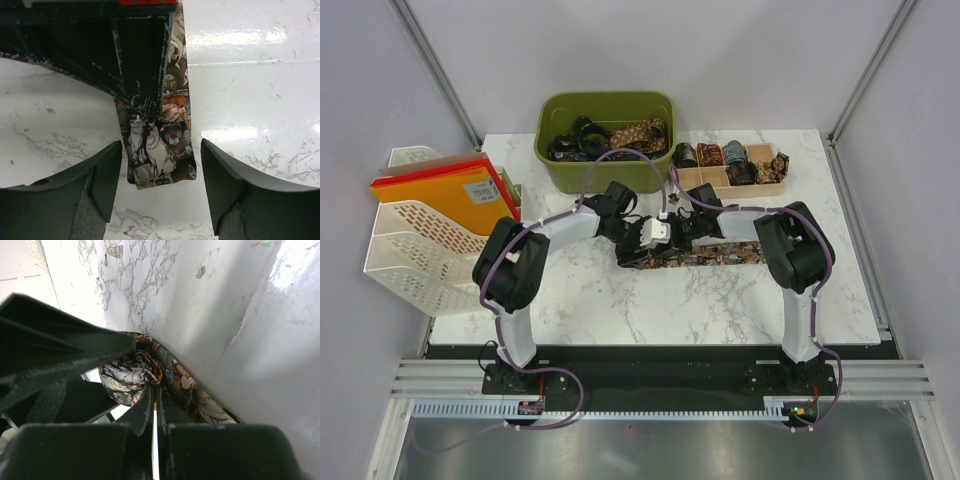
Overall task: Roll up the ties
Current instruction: Roll the tie at the center of the board.
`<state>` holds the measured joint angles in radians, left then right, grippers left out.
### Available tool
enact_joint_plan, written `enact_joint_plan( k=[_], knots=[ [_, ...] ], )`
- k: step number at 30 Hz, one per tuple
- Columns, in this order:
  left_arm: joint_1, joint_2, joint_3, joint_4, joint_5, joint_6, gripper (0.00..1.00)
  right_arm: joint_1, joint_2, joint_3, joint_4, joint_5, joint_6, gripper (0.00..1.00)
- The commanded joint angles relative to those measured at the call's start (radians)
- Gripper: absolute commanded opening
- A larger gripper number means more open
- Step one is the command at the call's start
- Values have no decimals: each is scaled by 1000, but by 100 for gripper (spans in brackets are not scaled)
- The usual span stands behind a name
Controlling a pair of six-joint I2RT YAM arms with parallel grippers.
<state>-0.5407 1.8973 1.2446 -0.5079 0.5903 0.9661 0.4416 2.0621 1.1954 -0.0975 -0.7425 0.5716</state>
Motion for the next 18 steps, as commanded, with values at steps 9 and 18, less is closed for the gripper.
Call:
enact_joint_plan(
  k=[9, 18],
  knots=[
    [-18, -18, -16, 22, -27, -21, 28, 5, -13, 47, -20, -32, -25, 5],
    [-18, -30, -47, 14, -29, 8, 15, -40, -76, 101, -108, -48, -27, 30]
  ],
)
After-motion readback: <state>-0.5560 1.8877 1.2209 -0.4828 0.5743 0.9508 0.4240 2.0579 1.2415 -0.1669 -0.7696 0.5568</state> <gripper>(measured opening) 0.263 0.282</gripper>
